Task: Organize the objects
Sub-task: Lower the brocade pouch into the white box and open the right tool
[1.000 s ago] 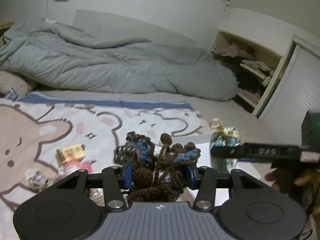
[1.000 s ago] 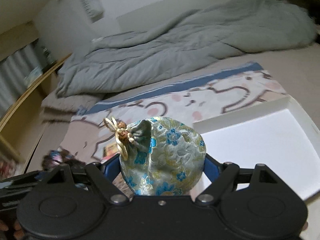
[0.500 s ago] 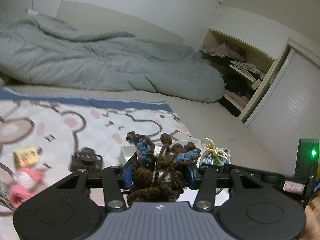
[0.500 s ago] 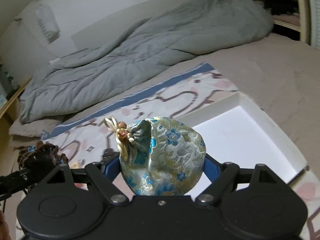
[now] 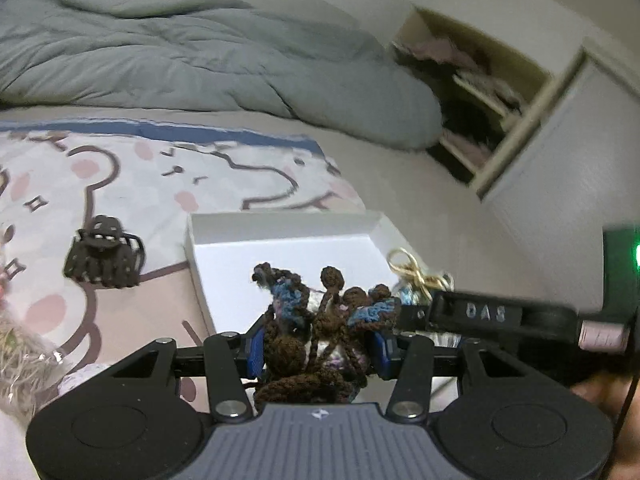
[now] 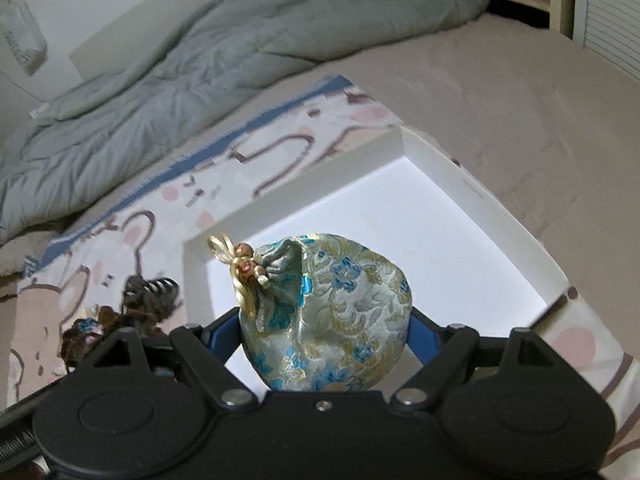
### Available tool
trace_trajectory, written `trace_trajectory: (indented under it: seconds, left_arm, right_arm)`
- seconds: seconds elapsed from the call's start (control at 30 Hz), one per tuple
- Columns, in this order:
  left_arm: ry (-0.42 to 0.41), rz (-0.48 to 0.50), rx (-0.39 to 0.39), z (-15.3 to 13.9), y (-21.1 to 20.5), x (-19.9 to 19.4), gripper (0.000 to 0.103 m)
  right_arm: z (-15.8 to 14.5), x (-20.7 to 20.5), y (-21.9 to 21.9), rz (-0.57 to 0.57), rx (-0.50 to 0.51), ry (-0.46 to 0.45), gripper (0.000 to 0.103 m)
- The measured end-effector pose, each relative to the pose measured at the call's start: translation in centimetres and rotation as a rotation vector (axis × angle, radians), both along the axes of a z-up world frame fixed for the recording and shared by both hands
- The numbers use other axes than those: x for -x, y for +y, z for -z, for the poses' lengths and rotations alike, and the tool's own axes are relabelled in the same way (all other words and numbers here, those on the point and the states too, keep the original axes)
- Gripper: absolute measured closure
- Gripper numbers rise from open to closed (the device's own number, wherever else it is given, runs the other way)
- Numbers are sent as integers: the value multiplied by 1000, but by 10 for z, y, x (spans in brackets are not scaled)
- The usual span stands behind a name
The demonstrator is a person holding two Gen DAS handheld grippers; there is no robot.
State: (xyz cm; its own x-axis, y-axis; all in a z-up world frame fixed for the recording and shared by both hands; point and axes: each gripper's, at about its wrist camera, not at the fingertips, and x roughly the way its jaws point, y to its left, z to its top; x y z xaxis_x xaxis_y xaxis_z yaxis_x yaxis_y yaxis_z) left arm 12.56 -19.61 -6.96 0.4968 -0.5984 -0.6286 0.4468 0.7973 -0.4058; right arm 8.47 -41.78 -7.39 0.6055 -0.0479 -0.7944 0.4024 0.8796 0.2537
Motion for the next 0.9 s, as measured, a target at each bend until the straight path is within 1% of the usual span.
trace_trajectory:
  seconds: [0.17, 0.37, 0.5, 0.57, 0.7, 0.77, 0.8, 0.83, 0.9]
  left_arm:
    - [-70, 132, -118, 15, -23, 3, 53]
    - [-125, 291, -228, 32, -40, 4, 53]
    - [-166, 391, -322, 45, -52, 7, 53]
    - [-179, 425, -341, 50, -55, 8, 53]
    - [-163, 448, -356, 58, -59, 6, 52]
    - [-147, 451, -364, 61, -60, 5, 47]
    - [-137, 449, -368, 62, -60, 4, 36]
    - [-135, 446, -372, 63, -59, 4, 28]
    - [-145, 446, -381, 63, -58, 4, 26]
  right_arm:
    - [14, -2, -3, -2, 19, 54, 18]
    - [34, -9, -7, 3, 13, 119, 18]
    - [44, -13, -8, 0, 27, 153, 18]
    - [48, -15, -9, -2, 28, 163, 18]
    - [55, -20, -10, -9, 20, 176, 18]
    - [57, -21, -11, -7, 11, 184, 18]
    - [58, -22, -10, -7, 6, 188, 18]
    - [60, -22, -10, -9, -1, 195, 18]
    - [63, -24, -8, -18, 1, 213, 15]
